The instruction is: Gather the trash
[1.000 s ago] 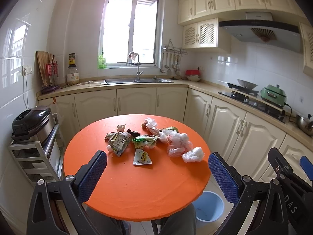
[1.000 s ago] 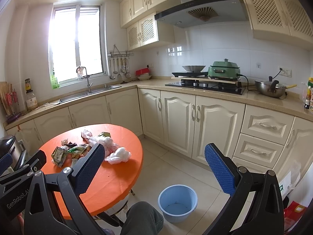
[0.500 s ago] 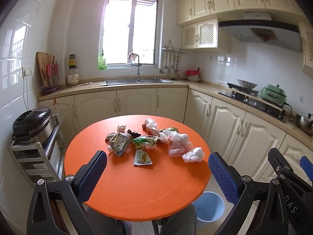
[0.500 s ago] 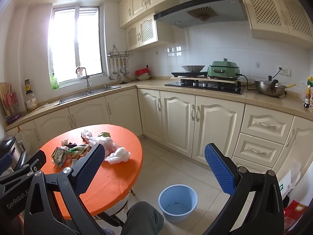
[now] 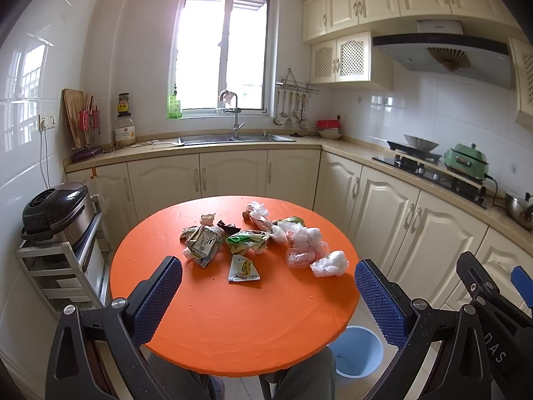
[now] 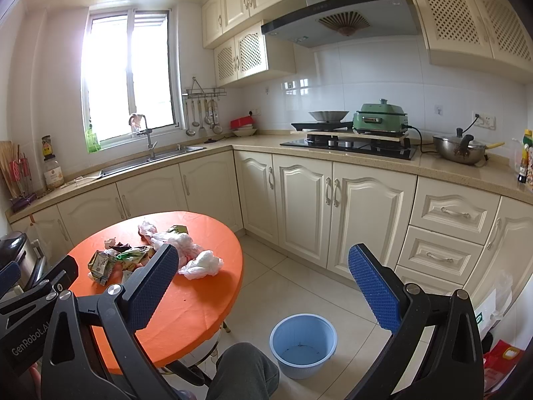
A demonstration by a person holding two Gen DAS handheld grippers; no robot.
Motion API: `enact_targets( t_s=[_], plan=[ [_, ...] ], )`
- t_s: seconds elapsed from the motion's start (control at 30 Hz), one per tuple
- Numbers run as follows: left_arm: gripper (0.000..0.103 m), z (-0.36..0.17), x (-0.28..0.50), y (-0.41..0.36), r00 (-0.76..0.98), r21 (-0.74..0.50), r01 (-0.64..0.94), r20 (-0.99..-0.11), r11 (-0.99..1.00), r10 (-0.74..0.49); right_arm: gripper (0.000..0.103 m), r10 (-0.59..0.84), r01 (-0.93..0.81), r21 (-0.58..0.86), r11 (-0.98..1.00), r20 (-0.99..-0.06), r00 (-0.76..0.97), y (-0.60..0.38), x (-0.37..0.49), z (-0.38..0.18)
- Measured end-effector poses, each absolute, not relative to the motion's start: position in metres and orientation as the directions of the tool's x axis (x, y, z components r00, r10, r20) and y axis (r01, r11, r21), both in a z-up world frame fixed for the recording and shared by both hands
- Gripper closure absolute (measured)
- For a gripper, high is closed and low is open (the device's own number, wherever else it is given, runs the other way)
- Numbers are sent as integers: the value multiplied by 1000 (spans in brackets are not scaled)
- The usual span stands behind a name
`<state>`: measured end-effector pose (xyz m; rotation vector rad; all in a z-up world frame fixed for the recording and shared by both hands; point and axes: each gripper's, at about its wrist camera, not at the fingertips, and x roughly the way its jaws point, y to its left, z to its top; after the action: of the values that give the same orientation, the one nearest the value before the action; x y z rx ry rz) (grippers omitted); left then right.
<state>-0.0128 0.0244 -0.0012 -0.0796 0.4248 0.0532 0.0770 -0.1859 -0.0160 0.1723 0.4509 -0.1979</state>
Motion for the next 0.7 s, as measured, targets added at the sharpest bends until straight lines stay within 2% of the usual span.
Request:
enact_targets(
  t_s=[0.7],
  plan=[
    [1, -2, -9, 31, 904, -72, -60, -428, 996, 24, 0, -159, 241, 121, 963, -464, 871, -184, 78, -17]
  ],
)
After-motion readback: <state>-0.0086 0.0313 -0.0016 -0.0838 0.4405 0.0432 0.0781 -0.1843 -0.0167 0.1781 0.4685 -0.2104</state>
